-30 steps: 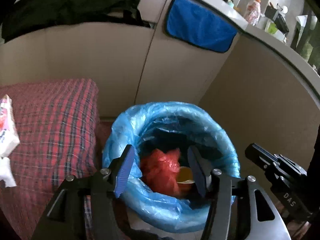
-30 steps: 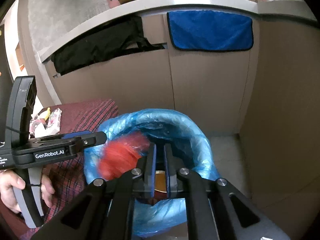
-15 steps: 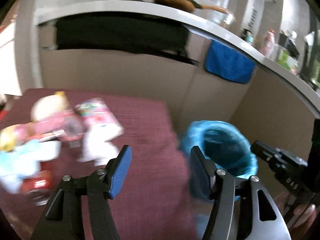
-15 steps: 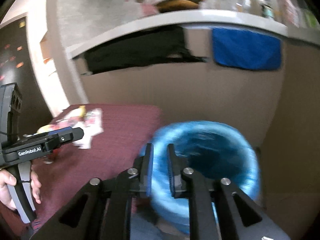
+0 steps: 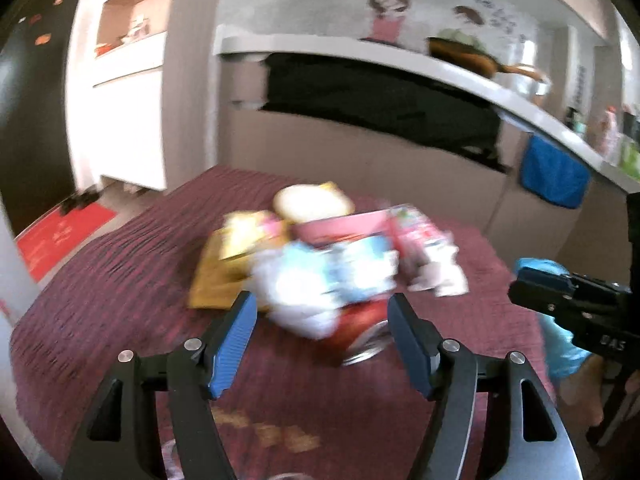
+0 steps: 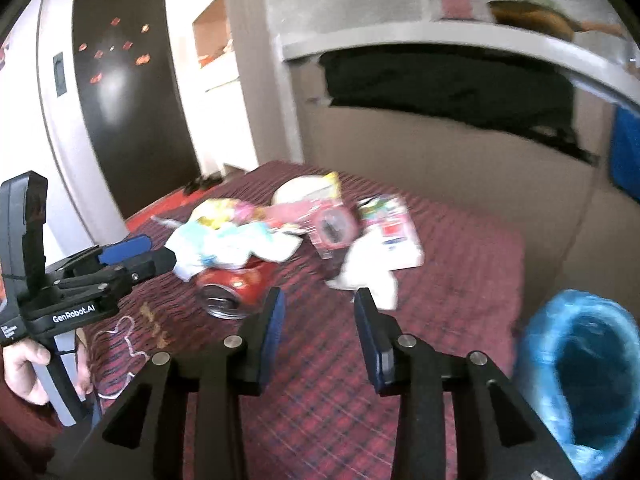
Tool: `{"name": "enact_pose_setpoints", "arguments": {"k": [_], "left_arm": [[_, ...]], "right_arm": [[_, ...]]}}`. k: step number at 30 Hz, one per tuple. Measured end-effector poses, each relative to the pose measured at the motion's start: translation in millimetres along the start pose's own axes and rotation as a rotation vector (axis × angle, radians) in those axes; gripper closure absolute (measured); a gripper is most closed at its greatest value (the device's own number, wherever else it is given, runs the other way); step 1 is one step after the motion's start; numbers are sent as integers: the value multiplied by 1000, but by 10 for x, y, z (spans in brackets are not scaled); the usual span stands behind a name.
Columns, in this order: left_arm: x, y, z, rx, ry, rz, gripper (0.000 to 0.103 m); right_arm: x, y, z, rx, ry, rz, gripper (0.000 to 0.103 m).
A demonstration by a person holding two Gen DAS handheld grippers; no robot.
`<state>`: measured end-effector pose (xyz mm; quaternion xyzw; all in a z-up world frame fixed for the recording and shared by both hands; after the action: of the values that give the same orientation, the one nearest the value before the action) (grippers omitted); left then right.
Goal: Collect trash
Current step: 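Grasp the snack wrapper with the left gripper while the right gripper grasps blue tissues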
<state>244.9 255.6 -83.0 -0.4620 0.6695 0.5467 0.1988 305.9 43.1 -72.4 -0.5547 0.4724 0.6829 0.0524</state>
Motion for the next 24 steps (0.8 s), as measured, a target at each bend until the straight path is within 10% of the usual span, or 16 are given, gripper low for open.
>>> {"name": "enact_pose_setpoints", "arguments": {"k": [7,24], "left_arm": [[40,4,697,-63,135,29,35],[69,-71,684,-29,118,34,39]], "right_arm": [[-67,-489,576,-140,72,69,69],[-495,-1132,758,-53,177,67,65]]}}
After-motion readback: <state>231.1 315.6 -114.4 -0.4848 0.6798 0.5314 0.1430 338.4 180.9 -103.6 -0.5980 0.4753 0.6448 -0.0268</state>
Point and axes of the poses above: each gripper's, at about its wrist camera, not at the fingertips, and y roughly against the way its jaws point, z to its left, x to its underside, the point moved 5 cm from there along -y, roughly the way its jaws point, and after that the axes turned 13 degrees about y, right-handed, at the moved point
